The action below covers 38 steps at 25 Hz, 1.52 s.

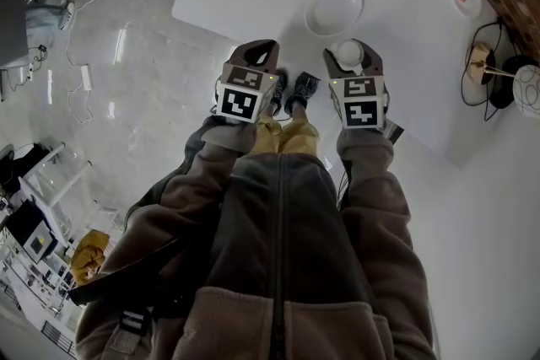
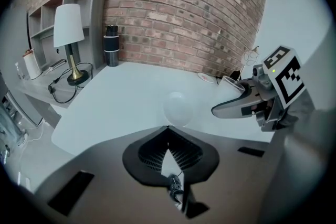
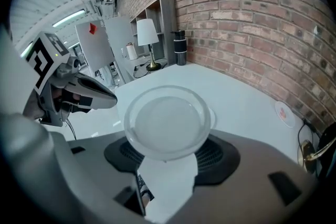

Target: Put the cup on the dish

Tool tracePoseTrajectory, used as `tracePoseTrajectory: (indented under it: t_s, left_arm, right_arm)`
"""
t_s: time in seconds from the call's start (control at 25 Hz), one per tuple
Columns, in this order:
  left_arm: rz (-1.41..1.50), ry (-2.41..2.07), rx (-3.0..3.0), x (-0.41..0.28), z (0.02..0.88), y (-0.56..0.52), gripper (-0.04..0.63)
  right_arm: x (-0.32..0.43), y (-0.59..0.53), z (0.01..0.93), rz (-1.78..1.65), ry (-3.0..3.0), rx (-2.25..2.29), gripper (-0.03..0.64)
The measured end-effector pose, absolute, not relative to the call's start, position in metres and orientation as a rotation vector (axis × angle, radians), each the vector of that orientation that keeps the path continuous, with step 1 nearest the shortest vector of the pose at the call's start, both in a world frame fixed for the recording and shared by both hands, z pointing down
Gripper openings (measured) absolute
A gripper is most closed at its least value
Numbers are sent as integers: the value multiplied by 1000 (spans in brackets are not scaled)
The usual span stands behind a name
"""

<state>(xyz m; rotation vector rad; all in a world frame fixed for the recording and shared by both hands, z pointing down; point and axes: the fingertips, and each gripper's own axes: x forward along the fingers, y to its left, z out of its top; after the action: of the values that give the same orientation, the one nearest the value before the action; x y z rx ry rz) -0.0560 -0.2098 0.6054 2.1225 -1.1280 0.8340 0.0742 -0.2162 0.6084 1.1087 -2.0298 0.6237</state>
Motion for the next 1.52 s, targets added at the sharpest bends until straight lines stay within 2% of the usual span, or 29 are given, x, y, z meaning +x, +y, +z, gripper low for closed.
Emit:
tracePoseTrajectory:
  t_s: [0.64,1.52]
  left_arm:
    - [837,-1116,2054,-49,647,-222,6]
    - [819,-1142,1992,-58,667,-228,6]
  right_arm:
    - [71,-266,666,624,-2033,1088,255]
    - [62,-299,702,605,-2014,1041,256]
